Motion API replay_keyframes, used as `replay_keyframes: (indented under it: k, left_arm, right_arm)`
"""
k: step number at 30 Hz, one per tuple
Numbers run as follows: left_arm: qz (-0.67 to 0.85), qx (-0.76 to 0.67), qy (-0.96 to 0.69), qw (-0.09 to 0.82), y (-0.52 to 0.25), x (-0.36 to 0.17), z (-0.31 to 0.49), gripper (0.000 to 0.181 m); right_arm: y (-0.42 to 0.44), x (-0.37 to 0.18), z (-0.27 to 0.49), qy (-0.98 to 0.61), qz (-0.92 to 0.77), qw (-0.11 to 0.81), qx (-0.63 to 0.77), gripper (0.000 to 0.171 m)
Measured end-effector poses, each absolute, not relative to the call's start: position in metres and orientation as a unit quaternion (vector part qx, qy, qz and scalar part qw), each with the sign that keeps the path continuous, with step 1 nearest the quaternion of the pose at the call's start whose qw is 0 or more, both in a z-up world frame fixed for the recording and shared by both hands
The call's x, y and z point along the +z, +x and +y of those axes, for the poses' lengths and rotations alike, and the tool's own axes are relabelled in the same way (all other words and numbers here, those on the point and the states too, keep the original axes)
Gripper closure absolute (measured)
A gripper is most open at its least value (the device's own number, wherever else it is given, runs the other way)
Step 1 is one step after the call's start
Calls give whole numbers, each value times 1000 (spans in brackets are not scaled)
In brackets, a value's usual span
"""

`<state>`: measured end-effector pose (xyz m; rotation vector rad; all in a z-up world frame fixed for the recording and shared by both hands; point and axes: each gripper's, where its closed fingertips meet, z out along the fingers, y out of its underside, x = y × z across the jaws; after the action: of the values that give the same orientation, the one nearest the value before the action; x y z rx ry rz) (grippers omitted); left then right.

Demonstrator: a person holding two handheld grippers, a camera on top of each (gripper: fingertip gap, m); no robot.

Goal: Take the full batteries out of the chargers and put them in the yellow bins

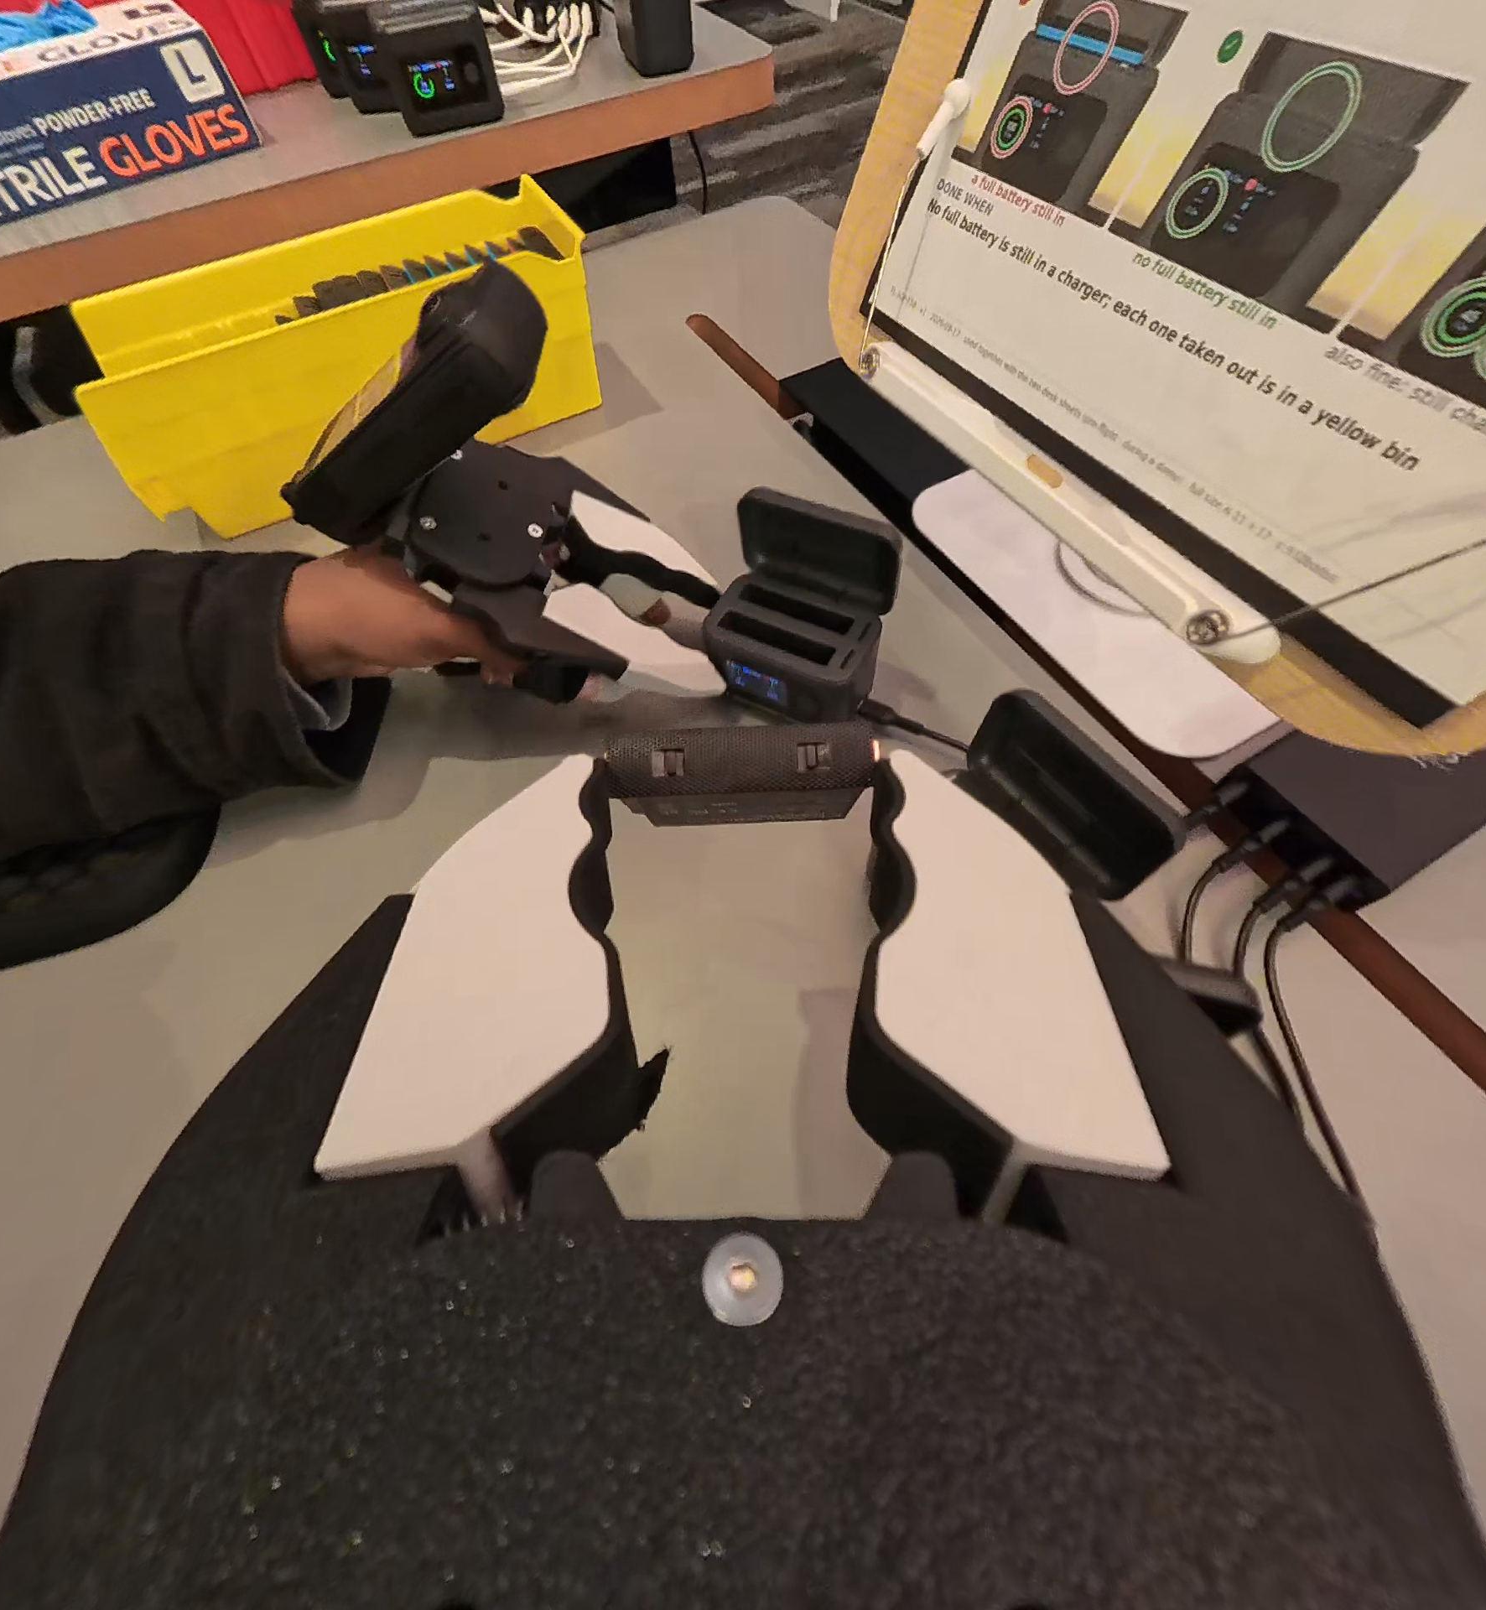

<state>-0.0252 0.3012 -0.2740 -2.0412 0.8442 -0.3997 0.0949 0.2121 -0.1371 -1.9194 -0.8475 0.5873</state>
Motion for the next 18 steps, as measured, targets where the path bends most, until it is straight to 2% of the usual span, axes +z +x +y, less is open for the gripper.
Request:
replay_keyframes:
  k: [11, 18]
  left_arm:
    - [297, -121, -811, 488, -44, -252, 309, 141]
    - [314, -134, -790, 509, -37, -238, 294, 142]
  right_arm:
    - [144, -112, 176, -775, -299, 512, 217, 114]
    - [252, -91, 162, -819, -220, 518, 113, 113]
